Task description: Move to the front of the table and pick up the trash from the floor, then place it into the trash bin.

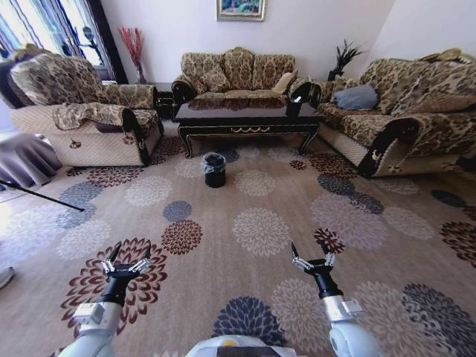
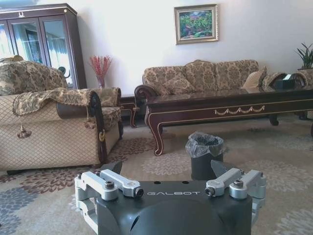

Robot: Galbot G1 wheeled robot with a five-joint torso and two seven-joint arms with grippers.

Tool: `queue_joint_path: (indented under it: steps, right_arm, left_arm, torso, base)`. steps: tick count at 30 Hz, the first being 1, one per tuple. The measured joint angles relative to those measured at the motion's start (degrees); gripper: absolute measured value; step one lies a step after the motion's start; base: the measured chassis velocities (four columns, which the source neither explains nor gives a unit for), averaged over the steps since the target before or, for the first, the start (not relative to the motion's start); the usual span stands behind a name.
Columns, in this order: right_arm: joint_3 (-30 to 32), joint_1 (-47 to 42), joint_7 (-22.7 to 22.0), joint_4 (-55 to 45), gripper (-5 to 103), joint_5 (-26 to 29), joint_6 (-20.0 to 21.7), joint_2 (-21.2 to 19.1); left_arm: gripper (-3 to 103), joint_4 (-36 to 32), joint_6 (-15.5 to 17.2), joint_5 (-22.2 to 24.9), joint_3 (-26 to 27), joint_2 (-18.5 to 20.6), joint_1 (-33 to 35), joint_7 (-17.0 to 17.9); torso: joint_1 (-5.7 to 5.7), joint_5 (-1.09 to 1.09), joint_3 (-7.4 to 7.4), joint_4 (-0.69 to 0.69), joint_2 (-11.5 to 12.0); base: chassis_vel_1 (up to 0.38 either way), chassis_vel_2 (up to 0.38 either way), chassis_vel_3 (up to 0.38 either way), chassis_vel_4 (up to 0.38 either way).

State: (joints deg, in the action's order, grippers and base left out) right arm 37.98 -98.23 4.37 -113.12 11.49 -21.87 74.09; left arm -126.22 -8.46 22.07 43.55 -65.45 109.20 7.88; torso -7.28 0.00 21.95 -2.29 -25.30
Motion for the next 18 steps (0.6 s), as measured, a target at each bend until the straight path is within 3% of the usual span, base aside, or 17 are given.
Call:
queue_joint_path:
  steps: [18]
  right_arm:
    - [0.00,0.00,0.00,0.00,100,0.00,0.00,0.00]
  left_arm:
    - [100,0.00,0.00,0.00,0.00,0.00,0.00,0.00]
  torso:
    - [-1.42,0.00,2.60,0.00,-4.02]
  base:
    - [0.000,0.000,0.000,0.000]
